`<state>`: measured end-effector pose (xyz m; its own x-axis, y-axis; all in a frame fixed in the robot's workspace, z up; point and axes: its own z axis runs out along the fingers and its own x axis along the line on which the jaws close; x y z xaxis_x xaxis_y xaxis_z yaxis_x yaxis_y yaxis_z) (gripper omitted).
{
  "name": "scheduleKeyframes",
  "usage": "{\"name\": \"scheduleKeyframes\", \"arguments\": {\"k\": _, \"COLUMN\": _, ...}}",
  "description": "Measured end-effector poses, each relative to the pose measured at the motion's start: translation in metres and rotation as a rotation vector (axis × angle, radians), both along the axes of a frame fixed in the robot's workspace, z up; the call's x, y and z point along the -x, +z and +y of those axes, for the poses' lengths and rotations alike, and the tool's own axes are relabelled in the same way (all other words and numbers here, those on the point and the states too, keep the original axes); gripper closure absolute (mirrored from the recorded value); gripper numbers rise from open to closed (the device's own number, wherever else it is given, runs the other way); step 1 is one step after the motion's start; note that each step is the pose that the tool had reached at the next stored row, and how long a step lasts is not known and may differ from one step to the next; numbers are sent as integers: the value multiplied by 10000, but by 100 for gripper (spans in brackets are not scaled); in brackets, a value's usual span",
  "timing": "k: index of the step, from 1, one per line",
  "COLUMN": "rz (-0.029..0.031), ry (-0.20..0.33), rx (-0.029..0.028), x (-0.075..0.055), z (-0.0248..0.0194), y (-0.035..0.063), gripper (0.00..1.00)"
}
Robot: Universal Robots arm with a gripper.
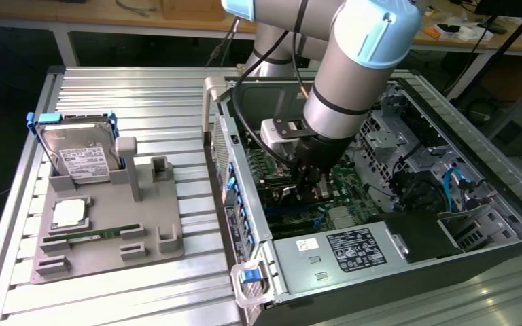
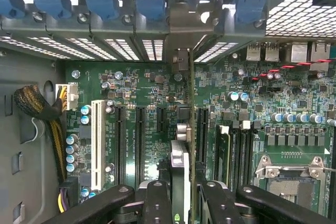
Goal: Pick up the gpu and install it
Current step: 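Insert the gpu into the slot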
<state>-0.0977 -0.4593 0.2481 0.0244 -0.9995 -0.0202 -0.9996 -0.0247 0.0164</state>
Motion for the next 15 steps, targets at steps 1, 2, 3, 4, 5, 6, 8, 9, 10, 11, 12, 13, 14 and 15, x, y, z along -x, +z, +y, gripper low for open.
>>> {"name": "scheduleKeyframes", "arguments": {"k": 1, "rz": -1, "ry": -1, "rx": -1, "x": 0, "z": 0, "y": -1, "gripper": 73}}
{"name": "scheduleKeyframes", "arguments": {"k": 2, "rz": -2, "ry": 0, "rx": -2, "x": 0, "z": 0, "y": 0, "gripper": 73}}
{"name": "scheduleKeyframes", "arguments": {"k": 3, "rz": -4, "ry": -1, "rx": -7, "x": 0, "z": 1, "y": 8, "gripper": 73}}
{"name": "scheduleKeyframes", "arguments": {"k": 4, "rz": -13, "ry": -2, "rx": -27, "x": 0, "z": 3, "y": 28, "gripper": 73}}
{"name": "scheduleKeyframes", "arguments": {"k": 5, "rz": -13, "ry": -2, "rx": -17, "x": 0, "z": 2, "y": 52, "gripper": 73}}
{"name": "scheduleKeyframes", "arguments": {"k": 6, "rz": -6, "ry": -1, "rx": 0, "x": 0, "z": 1, "y": 68, "gripper": 73}}
{"name": "scheduleKeyframes", "arguments": {"k": 8, "rz": -3, "ry": 1, "rx": 15, "x": 0, "z": 0, "y": 71, "gripper": 73}}
{"name": "scheduleKeyframes", "arguments": {"k": 9, "rz": -3, "ry": 1, "rx": 22, "x": -2, "z": 0, "y": 71, "gripper": 73}}
{"name": "scheduleKeyframes", "arguments": {"k": 10, "rz": -2, "ry": -1, "rx": 37, "x": -7, "z": 1, "y": 71, "gripper": 73}}
{"name": "scheduleKeyframes", "arguments": {"k": 11, "rz": 0, "ry": -2, "rx": 48, "x": -13, "z": 0, "y": 72, "gripper": 73}}
{"name": "scheduleKeyframes", "arguments": {"k": 12, "rz": -1, "ry": -1, "rx": 60, "x": -23, "z": 0, "y": 73, "gripper": 73}}
{"name": "scheduleKeyframes", "arguments": {"k": 13, "rz": -2, "ry": 0, "rx": 69, "x": -37, "z": 0, "y": 72, "gripper": 73}}
{"name": "scheduleKeyframes", "arguments": {"k": 14, "rz": -2, "ry": 0, "rx": 78, "x": -49, "z": 0, "y": 71, "gripper": 73}}
{"name": "scheduleKeyframes", "arguments": {"k": 15, "rz": -2, "ry": 0, "rx": 91, "x": -60, "z": 0, "y": 72, "gripper": 73}}
